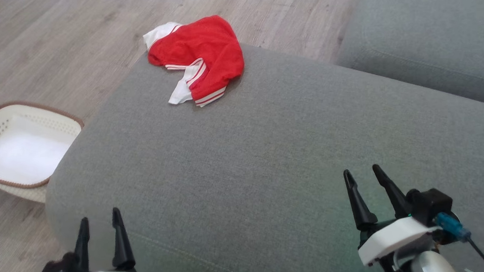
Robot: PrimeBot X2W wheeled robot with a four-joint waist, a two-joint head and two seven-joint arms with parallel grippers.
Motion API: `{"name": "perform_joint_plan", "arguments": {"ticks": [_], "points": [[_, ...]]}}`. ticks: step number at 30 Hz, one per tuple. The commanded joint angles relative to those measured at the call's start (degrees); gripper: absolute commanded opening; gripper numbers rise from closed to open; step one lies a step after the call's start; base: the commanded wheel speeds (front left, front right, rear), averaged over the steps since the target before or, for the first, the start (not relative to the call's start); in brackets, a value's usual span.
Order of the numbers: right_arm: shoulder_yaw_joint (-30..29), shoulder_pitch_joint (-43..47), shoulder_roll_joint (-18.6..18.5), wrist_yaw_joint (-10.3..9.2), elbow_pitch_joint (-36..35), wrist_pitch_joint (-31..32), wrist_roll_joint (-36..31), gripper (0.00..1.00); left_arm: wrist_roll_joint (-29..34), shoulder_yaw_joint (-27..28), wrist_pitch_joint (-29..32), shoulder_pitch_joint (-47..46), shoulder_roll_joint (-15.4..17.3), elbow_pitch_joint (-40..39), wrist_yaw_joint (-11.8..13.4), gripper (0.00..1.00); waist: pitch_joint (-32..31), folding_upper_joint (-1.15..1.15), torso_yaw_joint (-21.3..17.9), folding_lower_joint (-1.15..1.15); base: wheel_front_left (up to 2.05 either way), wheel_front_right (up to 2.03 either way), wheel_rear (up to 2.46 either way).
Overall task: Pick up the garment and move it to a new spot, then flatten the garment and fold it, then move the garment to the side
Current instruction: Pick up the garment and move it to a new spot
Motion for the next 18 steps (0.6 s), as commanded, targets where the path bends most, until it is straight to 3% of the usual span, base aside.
{"name": "perform_joint_plan", "arguments": {"ticks": [1, 8, 11, 14, 18], "points": [[1.47, -2.48, -0.36, 0.37, -1.27, -0.59, -0.27, 1.00, 0.42, 2.67, -0.76, -1.51, 0.74, -2.05, 0.19, 1.00, 0.21, 0.00, 0.14, -0.01, 0.00, 0.00, 0.00], [1.88, -3.53, -0.36, 0.37, -0.28, -1.05, -0.44, 1.00, -0.60, 5.16, -0.94, -0.12, -0.57, -3.30, -0.77, 1.00, 0.54, 0.00, 0.47, -0.01, 0.00, 0.00, 0.00], [1.29, -3.13, -0.36, 0.37, -0.30, -1.18, -0.58, 1.00, -1.34, 7.62, -0.97, 0.18, 0.28, -3.13, -1.32, 1.00, 0.74, 0.00, 0.73, -0.01, 0.00, 0.00, 0.00], [-0.62, -2.14, -0.36, 0.37, -1.03, -1.05, -1.22, 1.00, -2.02, 10.22, -0.69, -1.26, 2.91, -3.56, -2.40, 1.00, 1.12, 0.00, 1.06, -0.01, 0.00, 0.00, 0.00], [-3.38, -1.22, -0.36, 0.37, -3.58, 0.19, -3.14, 1.00, -1.59, 12.85, 2.45, -7.55, 8.91, -5.21, -3.75, 1.00, 3.21, 0.00, 0.01, -0.01, 0.00, 0.00, 0.00]]}}
